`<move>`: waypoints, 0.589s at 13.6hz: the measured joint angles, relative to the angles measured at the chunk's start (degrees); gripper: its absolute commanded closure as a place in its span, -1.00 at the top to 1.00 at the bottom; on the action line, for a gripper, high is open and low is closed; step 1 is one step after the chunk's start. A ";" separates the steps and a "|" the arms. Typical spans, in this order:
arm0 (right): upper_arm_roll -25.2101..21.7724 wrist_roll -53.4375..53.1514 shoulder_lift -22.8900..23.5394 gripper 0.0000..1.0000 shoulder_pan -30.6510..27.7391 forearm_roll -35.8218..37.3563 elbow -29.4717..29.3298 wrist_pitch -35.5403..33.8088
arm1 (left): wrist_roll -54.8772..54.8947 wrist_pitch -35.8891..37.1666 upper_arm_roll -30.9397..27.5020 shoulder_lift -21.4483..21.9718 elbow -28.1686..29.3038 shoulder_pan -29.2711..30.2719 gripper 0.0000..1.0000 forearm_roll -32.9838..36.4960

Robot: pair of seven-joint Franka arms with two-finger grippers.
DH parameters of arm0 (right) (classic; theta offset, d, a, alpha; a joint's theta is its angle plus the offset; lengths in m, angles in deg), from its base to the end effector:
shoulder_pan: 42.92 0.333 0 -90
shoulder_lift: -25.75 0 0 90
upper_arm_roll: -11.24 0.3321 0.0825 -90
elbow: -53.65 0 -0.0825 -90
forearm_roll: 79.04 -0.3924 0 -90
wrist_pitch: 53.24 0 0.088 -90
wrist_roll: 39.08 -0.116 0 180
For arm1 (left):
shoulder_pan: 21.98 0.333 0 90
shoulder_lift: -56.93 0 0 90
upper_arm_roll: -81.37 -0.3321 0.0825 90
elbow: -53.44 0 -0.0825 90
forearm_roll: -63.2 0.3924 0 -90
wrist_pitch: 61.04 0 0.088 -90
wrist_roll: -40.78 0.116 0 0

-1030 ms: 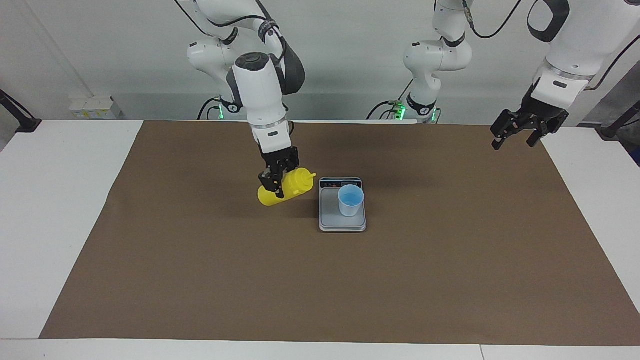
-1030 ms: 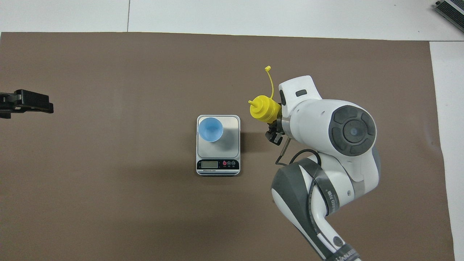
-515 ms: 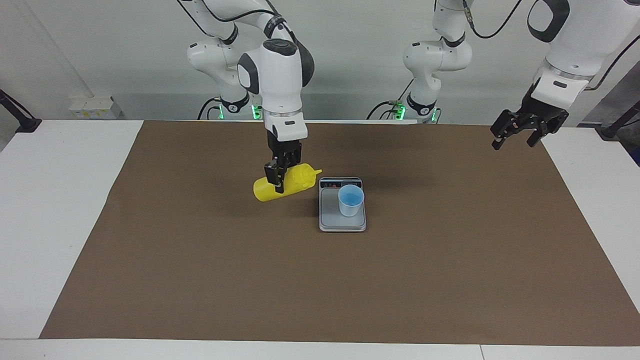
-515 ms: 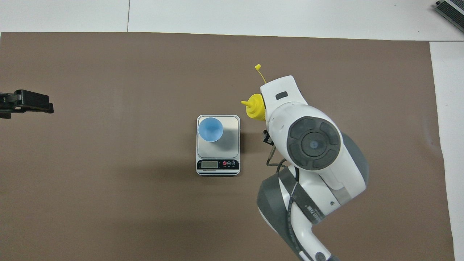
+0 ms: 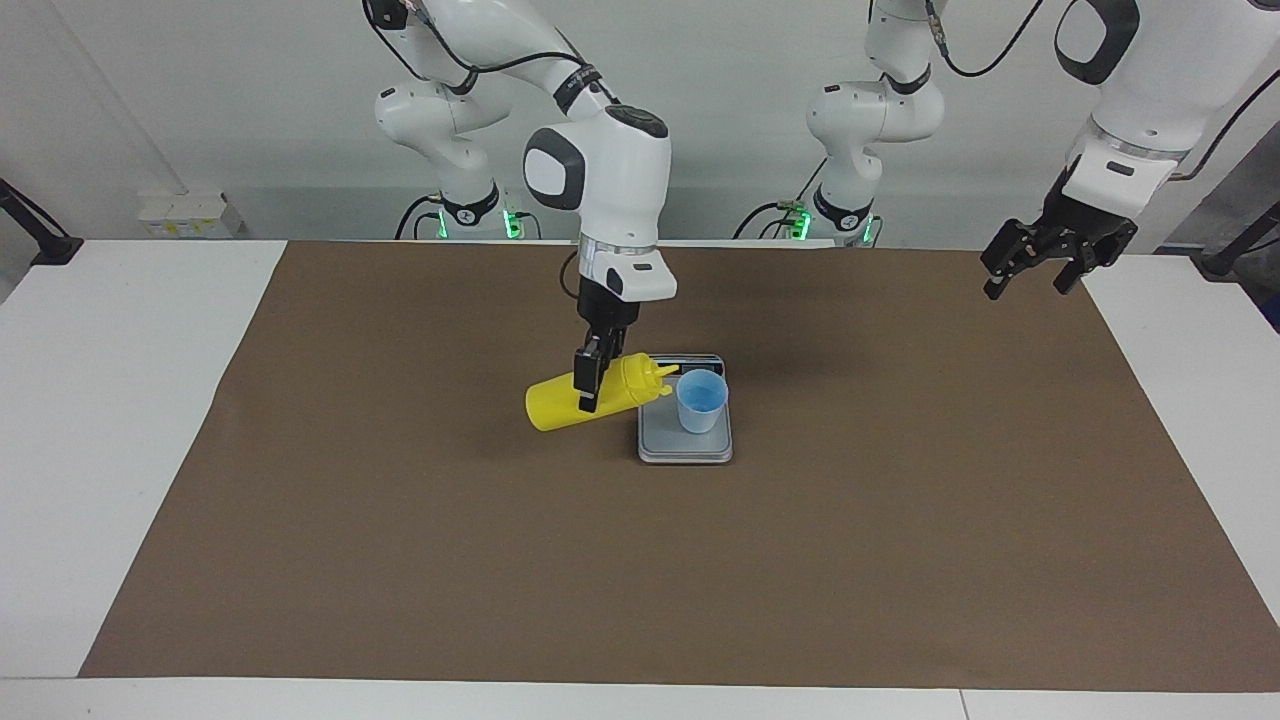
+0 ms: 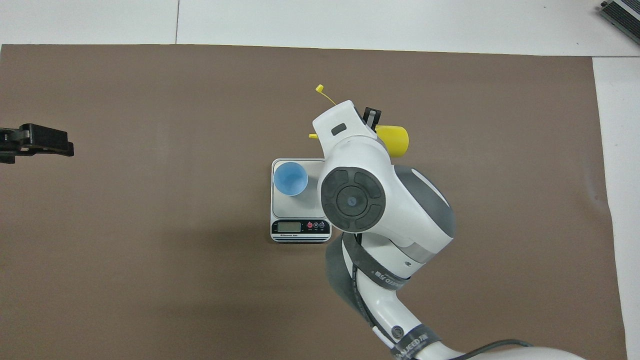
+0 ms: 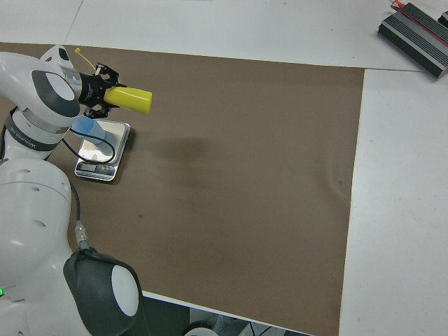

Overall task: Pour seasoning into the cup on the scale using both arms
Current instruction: 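Tilt the yellow bottle nozzle down over the blue cup to pour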

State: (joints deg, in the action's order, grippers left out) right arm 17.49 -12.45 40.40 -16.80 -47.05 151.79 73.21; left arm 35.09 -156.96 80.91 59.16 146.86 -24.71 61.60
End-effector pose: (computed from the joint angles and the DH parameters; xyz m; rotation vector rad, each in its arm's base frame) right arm 0.5830 0.3365 0.4716 2.1242 1.6235 0.3530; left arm 0.5603 -0.0251 0.6341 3.1038 0.0954 0.1249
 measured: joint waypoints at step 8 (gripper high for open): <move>0.06 -0.17 3.10 -1.00 6.09 23.18 -0.55 -4.17 | 0.00 0.00 0.00 0.00 0.00 0.00 1.00 0.00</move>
State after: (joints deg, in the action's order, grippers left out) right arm 17.54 -12.62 43.50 -10.71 -23.87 151.24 69.04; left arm 35.09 -156.96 80.91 59.16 146.86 -24.71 61.60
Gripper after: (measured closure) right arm 0.427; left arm 0.000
